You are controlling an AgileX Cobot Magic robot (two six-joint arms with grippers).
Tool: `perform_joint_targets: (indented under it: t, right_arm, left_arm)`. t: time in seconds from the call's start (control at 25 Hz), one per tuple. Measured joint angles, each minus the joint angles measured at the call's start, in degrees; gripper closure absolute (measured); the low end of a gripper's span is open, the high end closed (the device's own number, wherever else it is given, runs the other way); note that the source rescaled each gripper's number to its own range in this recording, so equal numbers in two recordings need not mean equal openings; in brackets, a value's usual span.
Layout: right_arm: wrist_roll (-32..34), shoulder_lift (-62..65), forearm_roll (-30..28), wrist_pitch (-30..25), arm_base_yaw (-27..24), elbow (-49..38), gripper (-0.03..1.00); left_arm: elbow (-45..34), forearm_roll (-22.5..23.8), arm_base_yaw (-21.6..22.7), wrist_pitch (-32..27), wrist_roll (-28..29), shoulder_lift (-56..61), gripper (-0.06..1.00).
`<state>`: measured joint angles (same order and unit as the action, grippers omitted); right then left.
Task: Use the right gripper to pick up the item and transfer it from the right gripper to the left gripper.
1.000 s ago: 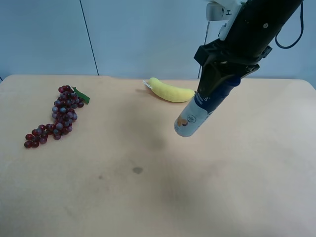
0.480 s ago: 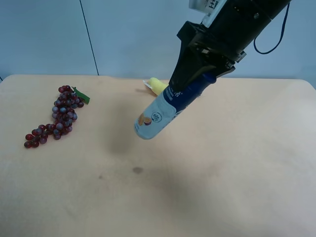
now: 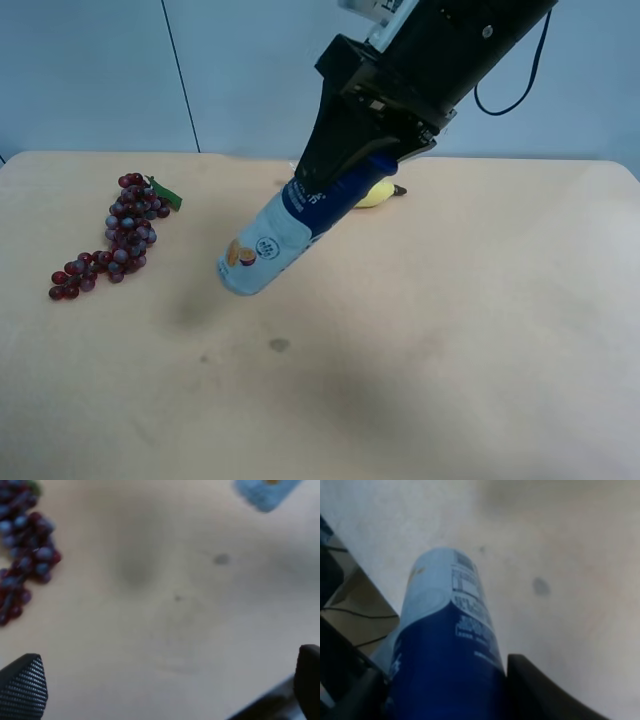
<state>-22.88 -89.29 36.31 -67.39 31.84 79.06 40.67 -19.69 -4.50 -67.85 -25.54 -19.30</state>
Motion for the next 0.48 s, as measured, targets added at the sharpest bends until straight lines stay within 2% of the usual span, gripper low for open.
perform_joint_targets:
  t: [0.28, 0.48]
  right_arm:
    - [0.0, 0.0, 4.2, 5.0, 2.5, 0.0, 0.97]
    - [0.0, -0.3, 7.6, 6.2, 2.6, 0.0, 0.97]
  left_arm:
    - [2.5, 0.8, -10.6, -0.2, -0.4, -7.3, -0.06]
    - [3.2, 2.0, -16.8, 1.5, -1.6, -11.5, -0.06]
